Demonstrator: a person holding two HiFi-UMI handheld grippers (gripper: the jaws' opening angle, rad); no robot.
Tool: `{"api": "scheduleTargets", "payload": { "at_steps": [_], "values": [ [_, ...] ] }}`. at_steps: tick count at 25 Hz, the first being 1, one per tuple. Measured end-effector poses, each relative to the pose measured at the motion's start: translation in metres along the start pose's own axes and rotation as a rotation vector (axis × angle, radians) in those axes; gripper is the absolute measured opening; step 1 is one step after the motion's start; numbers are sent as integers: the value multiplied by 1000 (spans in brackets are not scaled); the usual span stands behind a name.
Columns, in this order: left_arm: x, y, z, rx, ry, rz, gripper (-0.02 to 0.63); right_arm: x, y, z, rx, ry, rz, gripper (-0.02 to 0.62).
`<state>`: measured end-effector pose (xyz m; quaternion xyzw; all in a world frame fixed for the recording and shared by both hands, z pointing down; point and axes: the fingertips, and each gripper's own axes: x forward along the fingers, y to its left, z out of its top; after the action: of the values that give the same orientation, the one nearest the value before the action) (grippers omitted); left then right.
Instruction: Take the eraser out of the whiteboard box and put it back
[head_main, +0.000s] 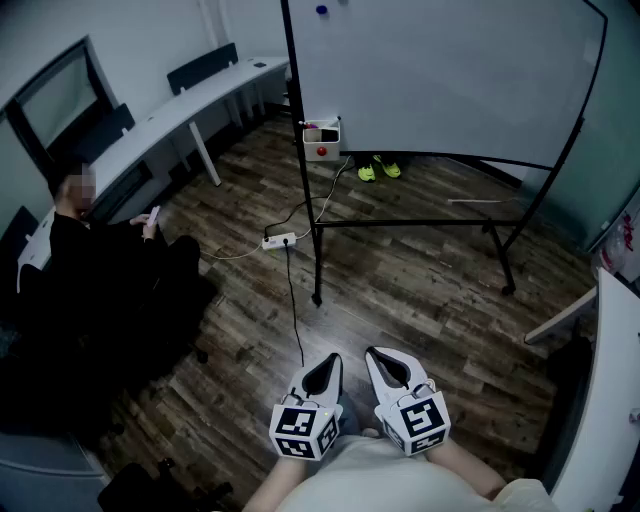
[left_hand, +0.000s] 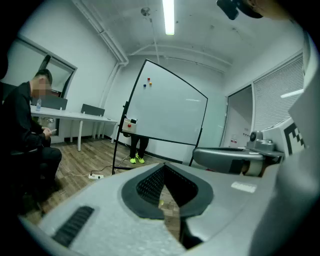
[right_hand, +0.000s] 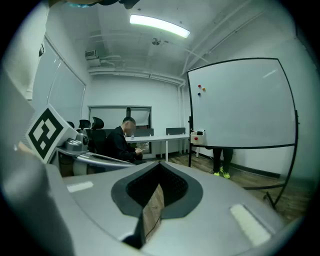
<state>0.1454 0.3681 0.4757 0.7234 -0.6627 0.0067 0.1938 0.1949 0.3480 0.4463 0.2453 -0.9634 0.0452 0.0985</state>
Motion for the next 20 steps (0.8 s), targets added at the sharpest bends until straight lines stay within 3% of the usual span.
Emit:
{"api": "scheduleTargets", "payload": {
  "at_steps": [15,20],
  "values": [
    [-18,-31,6,50,-45,-10,2,-34,10,11,-32,-61,11,5],
    [-21,-35,-1,48,-37,2,2,-44,4,4,18,-79,1,5]
  ]
}}
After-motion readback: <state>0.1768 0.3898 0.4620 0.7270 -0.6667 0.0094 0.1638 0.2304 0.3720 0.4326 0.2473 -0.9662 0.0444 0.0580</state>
